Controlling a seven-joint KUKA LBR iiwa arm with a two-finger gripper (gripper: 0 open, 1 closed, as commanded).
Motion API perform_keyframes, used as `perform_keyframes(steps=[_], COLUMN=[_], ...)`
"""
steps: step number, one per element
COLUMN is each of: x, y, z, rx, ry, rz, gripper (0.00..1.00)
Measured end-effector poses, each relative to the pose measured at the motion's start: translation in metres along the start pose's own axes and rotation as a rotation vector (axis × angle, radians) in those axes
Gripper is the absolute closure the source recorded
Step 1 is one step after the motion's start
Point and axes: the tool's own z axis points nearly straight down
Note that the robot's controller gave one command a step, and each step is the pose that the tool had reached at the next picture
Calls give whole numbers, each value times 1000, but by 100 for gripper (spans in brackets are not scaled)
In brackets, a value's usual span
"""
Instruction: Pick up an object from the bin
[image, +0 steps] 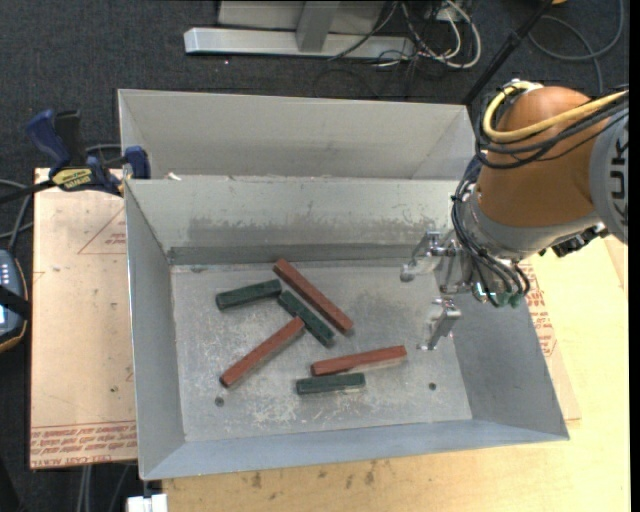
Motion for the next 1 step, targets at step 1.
perform_keyframes(steps=[1], x=[-1], y=[0], z=[-4], rx=[1], ry=[-7], rz=[-1], gripper=[0])
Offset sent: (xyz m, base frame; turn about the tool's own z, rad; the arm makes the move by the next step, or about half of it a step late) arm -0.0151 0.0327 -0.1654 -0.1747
